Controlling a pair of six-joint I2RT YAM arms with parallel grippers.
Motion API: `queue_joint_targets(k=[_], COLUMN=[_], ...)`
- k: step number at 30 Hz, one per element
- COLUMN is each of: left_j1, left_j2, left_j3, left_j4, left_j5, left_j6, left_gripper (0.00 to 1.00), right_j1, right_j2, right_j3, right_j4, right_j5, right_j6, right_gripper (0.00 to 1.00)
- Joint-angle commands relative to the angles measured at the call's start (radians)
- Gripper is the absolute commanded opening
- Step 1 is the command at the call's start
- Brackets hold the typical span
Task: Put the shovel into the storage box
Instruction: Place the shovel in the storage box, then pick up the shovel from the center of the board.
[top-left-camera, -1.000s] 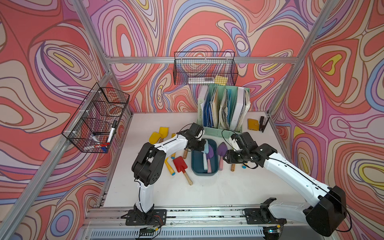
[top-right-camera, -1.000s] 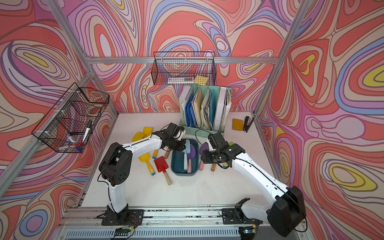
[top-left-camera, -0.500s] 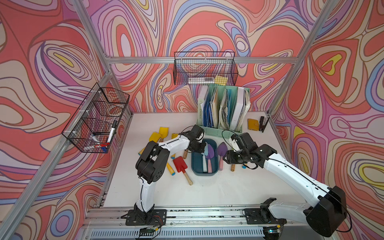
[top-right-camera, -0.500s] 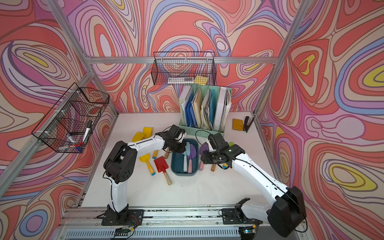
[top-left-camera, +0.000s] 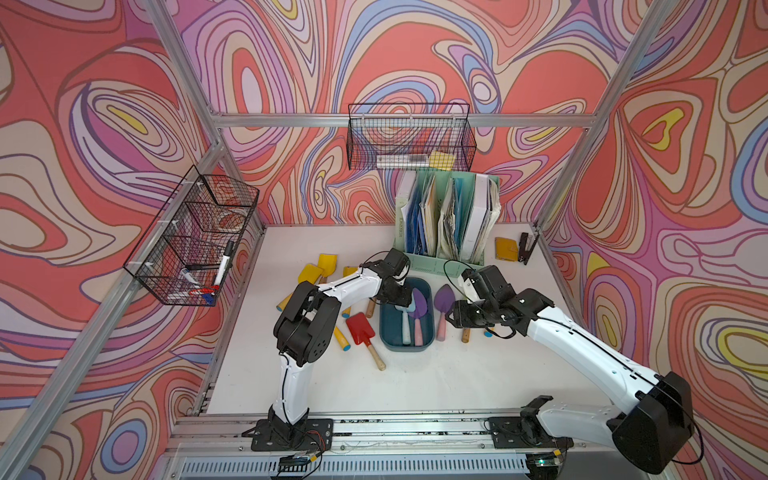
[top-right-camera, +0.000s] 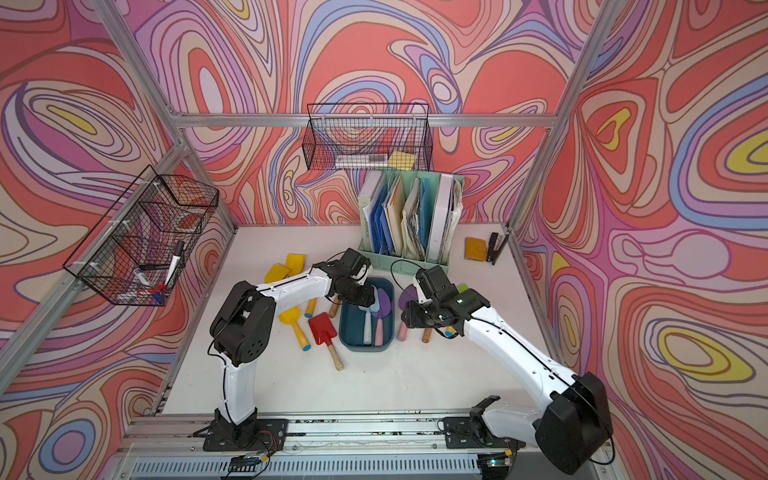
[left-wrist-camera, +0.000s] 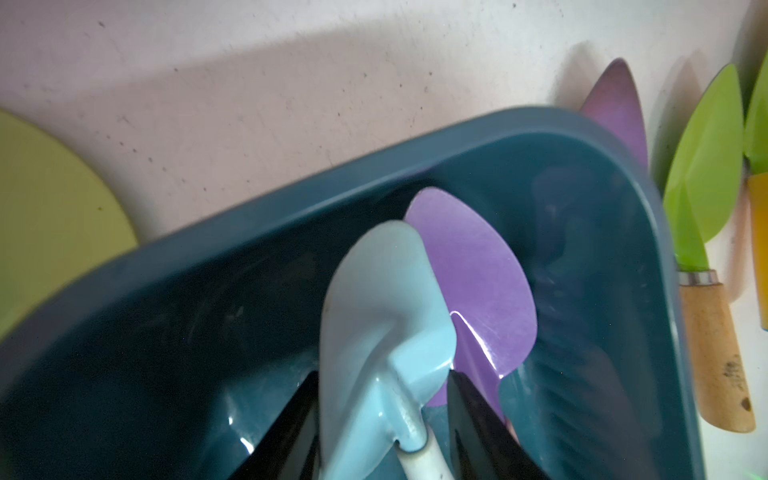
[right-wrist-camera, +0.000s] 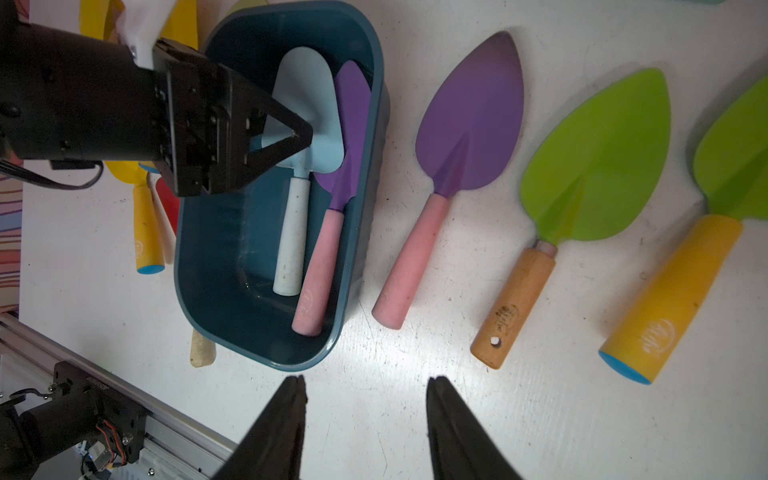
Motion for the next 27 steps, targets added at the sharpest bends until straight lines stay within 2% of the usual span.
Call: queue_joint_targets(k=[1, 6, 12, 18, 23, 27], left_j1=[-0.007, -0.02, -0.039, -0.054, -0.057, -0.057], left_j2=[0.022, 0.016, 0.003, -0.067, -0.178, -0.26], left_j3=[0.04, 0.092, 0.142, 0.125, 0.054, -0.003], left_j4=[-0.073, -0.121, -0.162, -0.154, -0.075, -0.014], left_j5=[-0.032, -0.046, -0.051, -0.051, 0.002, 0.054], left_j6=[0.01, 0.007, 0.008, -0.008, -0.045, -0.081], left_gripper=[0.57, 0.67, 0.7, 0.72, 0.83, 0.86], right_j1=[0.007, 0.006, 0.006, 0.001, -0.055, -0.15], right_j2=[-0.015, -0.016, -0.023, -0.037, -0.038, -0.065], right_j3=[-0.007, 0.007, 0.025, 0.003, -0.058, -0.115], right_j4=[0.013, -0.028, -0.13, -0.233, -0.238, -0.185], right_j5=[-0.001, 0.063, 0.237, 0.38, 0.382, 0.329], right_j6=[0.005, 0.035, 0.141, 0.28, 0.323, 0.304], right_gripper=[0.49, 0.49, 0.49, 0.49, 0.49, 0.48])
